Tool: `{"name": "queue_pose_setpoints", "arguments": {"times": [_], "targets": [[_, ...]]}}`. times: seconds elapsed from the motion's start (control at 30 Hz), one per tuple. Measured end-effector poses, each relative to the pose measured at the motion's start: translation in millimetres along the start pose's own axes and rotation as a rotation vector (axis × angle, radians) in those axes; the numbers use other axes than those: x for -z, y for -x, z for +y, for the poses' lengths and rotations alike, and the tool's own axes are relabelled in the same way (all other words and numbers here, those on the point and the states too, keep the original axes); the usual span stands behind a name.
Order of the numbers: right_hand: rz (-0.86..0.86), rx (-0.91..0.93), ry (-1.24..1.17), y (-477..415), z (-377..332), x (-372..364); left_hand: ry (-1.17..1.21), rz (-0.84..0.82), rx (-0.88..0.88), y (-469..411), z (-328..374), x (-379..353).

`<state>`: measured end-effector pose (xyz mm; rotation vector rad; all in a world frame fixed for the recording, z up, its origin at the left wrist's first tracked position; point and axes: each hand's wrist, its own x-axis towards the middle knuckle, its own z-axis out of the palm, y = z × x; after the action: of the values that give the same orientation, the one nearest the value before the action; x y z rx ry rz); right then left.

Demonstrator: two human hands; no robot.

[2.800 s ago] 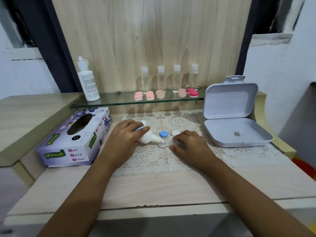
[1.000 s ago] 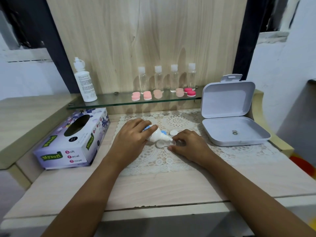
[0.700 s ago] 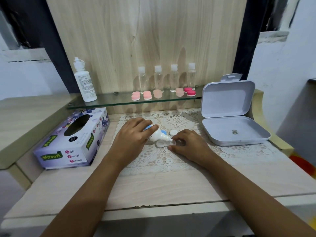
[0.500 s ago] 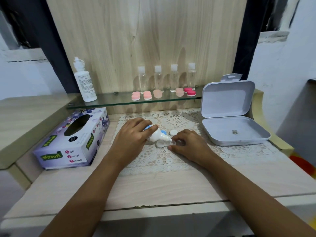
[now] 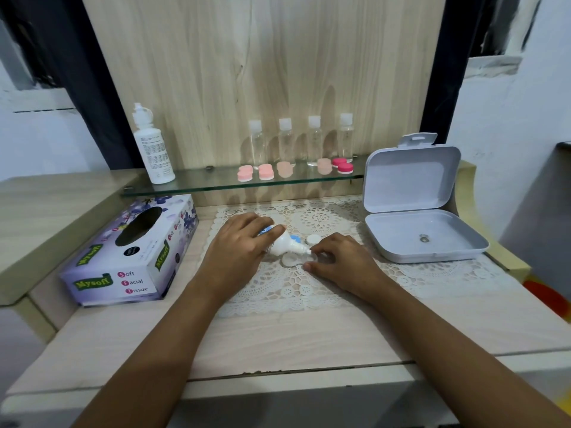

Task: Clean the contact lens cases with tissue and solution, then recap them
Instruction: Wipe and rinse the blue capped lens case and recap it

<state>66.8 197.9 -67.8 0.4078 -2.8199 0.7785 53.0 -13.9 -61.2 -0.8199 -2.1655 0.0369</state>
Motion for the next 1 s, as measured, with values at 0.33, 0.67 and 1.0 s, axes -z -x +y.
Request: {"name": "queue_pose_setpoints", "arguments": {"times": [0.33, 0.67, 1.0], "targets": [[-0.001, -0.001, 0.000, 0, 0, 0, 0.067, -0.025, 0.059, 2, -2, -3], [-0.002, 0.001, 0.005, 0, 1, -1, 0.592, 0.085, 0.716, -2, -3, -5], [0.009, 0.011, -0.011, 0, 2, -1, 0.861, 0.147, 1.086, -5, -11, -15]]}}
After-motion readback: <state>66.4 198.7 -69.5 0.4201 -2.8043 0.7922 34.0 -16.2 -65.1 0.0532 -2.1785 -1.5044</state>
